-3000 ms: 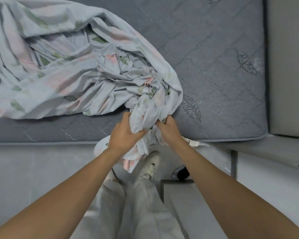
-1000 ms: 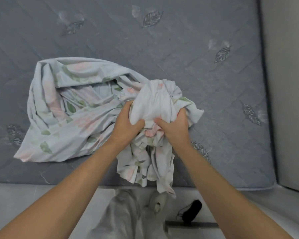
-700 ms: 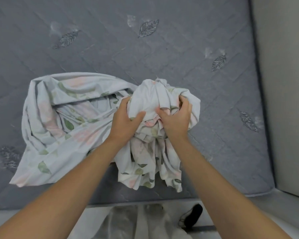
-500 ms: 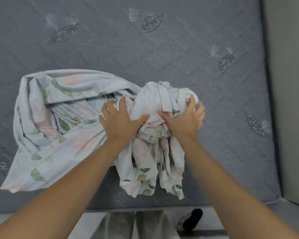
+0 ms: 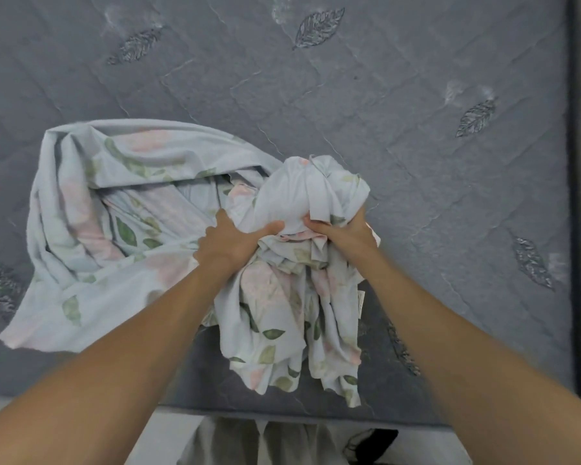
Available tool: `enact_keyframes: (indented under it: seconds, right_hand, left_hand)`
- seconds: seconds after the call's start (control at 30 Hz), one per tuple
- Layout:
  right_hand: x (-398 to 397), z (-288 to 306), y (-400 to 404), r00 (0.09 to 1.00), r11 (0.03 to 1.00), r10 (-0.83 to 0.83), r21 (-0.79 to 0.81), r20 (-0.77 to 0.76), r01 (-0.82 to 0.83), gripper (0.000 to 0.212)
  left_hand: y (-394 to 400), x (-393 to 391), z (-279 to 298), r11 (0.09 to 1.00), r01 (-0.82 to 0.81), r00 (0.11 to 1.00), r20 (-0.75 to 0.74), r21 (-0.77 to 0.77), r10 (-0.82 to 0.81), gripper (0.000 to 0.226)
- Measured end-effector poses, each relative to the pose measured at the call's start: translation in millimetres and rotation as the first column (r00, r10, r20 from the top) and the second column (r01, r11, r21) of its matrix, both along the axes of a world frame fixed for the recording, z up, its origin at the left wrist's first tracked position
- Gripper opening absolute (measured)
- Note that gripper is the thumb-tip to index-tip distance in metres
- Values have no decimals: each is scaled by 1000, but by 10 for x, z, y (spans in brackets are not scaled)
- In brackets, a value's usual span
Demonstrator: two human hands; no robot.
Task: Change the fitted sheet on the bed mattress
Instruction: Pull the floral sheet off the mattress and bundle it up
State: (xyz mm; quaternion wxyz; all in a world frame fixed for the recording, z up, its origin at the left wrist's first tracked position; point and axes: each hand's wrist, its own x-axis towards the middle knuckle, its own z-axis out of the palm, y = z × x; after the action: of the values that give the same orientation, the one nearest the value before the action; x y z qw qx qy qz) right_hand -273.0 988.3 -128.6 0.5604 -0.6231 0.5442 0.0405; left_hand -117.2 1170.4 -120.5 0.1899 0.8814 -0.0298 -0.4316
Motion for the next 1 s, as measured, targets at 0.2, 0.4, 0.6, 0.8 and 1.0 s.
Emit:
enact_keyframes:
  seconds: [0.2,0.4,0.6,0.8,1.0]
  right_hand:
    - [206,132,303,978,1000,13,-20,207,-9,114]
    - [874,503,1113,924,994,111,-32,365,-106,115]
    - [1741,512,2024,902,968,223,25,369,-249,120]
    - [2090,166,2439,882,878,472,-83,-11,-471,129]
    - [2215,319,2417,800,630,506,-496,-322,-598,147]
  left_hand:
    - [395,-108,145,939,-183,978,47,-290,205,105]
    - [1346,217,633,782,-355,878,104,-513,467,81]
    - [2377,817,802,777,-409,794,232,-479,561,85]
    - [2936,1303,380,961,-231,889,368,-151,272,98]
    - [3089,1530,208,977,-207,959,205,45,194,144]
